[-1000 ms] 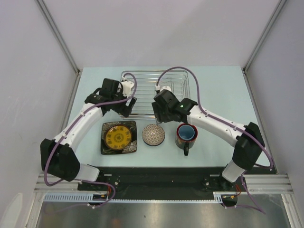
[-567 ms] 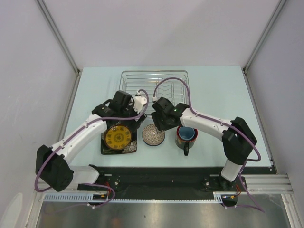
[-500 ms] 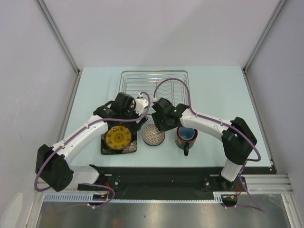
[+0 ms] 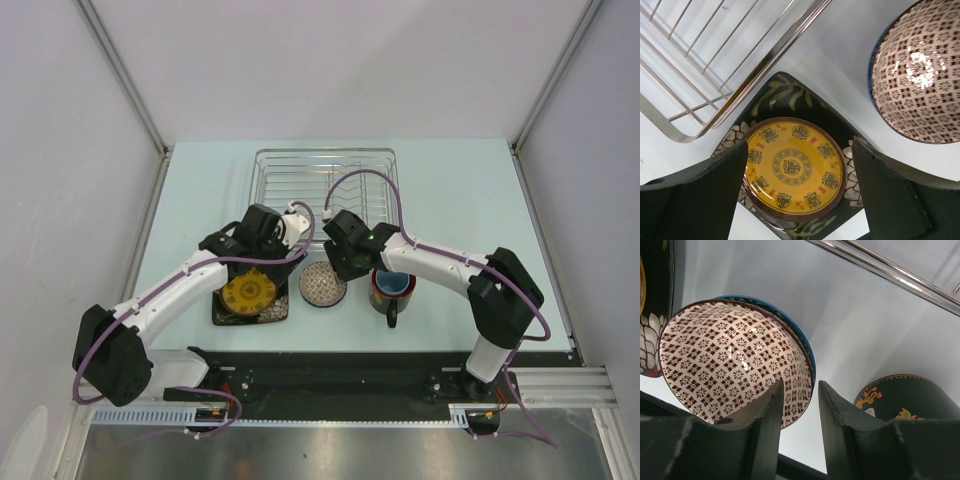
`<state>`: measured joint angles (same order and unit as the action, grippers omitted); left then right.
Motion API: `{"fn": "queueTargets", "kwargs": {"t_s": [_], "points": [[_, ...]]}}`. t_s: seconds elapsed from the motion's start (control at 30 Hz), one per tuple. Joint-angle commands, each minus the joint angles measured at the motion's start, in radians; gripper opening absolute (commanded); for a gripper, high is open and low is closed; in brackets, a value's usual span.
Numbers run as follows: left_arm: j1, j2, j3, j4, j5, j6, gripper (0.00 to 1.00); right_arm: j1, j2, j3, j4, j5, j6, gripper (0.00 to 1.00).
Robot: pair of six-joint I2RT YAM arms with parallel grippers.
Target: Load the mixed dishes into the dish rack
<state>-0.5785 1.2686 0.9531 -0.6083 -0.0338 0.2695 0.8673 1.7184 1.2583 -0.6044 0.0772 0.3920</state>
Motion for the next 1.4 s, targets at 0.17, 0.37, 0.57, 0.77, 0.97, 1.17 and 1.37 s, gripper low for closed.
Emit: {"fn": "queueTargets", "kwargs": {"t_s": [0.17,0.37,0.57,0.77,0.97,1.17,1.37], "points": [[0.002,-0.031,-0.039,0.081,-0.066,0.019,0.9,0.004,-0.037,0.0,0.023,-0.004,0.013,0.19],[0.002,-0.029,-0.048,0.094,-0.08,0.022,0.9,0.01,-0.031,-0.004,0.015,0.006,0.008,0.09],[0.002,-0.025,-0.051,0.107,-0.086,0.022,0.9,0.012,-0.06,-0.005,0.014,0.021,0.004,0.0],[0.002,-0.015,-0.048,0.119,-0.094,0.023,0.9,0.007,-0.129,-0.002,0.012,0.021,-0.008,0.0],[0.003,-0.009,-0.039,0.127,-0.098,0.017,0.9,-0.004,-0.189,0.003,0.003,0.025,-0.022,0.0],[0.003,-0.011,-0.04,0.131,-0.101,0.017,0.9,-0.008,-0.198,0.001,0.0,0.044,-0.036,0.0],[0.003,-0.023,-0.051,0.14,-0.114,0.019,0.89,-0.016,-0.229,0.012,-0.003,0.049,-0.054,0.0]]}}
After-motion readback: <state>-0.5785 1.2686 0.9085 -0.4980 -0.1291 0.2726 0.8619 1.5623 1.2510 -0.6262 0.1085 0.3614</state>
